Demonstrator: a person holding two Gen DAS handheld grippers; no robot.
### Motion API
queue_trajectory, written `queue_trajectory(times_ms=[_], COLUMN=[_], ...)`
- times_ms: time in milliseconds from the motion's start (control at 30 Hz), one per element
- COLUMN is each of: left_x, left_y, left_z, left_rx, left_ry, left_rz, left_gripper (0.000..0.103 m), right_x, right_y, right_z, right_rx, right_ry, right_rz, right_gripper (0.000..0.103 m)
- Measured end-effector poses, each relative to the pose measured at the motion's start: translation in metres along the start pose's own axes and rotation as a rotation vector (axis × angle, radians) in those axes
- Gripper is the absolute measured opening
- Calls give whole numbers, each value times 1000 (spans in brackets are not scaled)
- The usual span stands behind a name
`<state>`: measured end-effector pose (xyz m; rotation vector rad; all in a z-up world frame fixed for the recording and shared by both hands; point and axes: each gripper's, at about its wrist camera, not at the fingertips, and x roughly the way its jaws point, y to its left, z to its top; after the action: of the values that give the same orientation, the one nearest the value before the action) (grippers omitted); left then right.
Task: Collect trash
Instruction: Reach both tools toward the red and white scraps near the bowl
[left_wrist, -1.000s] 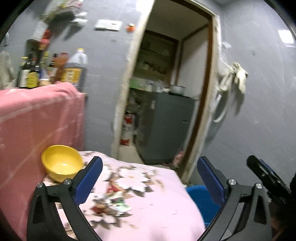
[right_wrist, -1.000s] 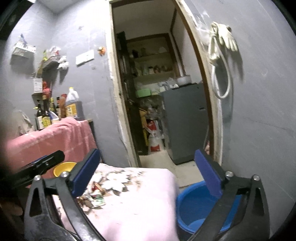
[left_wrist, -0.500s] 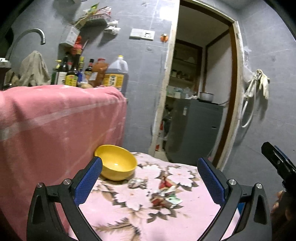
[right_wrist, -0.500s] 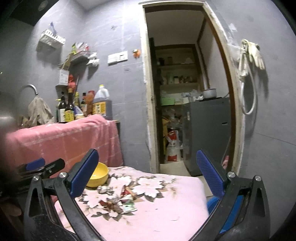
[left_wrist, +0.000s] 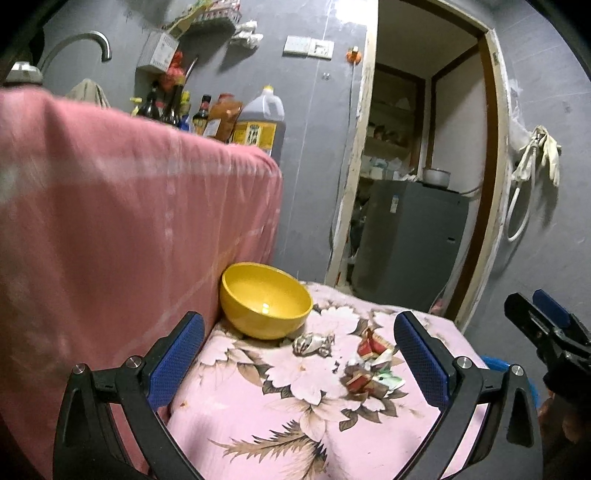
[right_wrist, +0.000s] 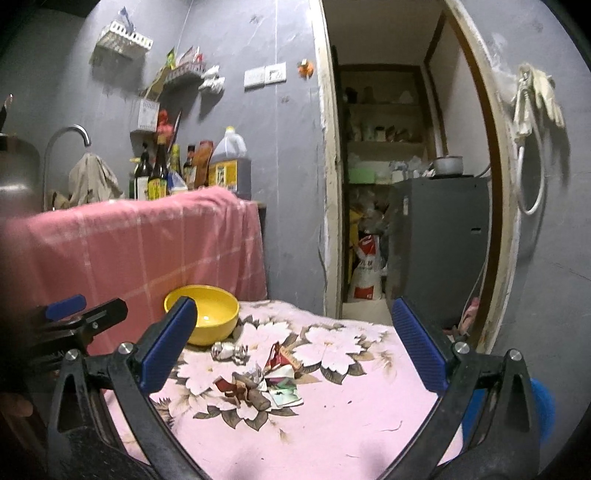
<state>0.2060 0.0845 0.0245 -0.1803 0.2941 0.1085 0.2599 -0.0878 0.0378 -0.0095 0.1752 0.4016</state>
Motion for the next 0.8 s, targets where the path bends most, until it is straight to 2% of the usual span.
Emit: queue_trajectory(times_ms=[300,467,567,633,800], left_x=[41,67,81,91,112], left_y=[0,-2,-6,-9,-18], left_z=[-15,-24,-31,-36,-49], left_rx=[-30,-58,-72,-77,-88], left_ry=[126,230,294,347,450], left_rz=[-36,-80,-124,-152,-201], left_gripper=[100,98,85,71,56], right_x=[46,75,88,96,112], right_y=[-16,-28,-35,-38,-42], right_z=[-23,-38,-46,-52,-63], right_rx=[-7,-4,7,10,5], right_ry=[141,270,332,374,450], right_rz=[6,6,13,17,28], right_gripper=[103,103,103,97,88])
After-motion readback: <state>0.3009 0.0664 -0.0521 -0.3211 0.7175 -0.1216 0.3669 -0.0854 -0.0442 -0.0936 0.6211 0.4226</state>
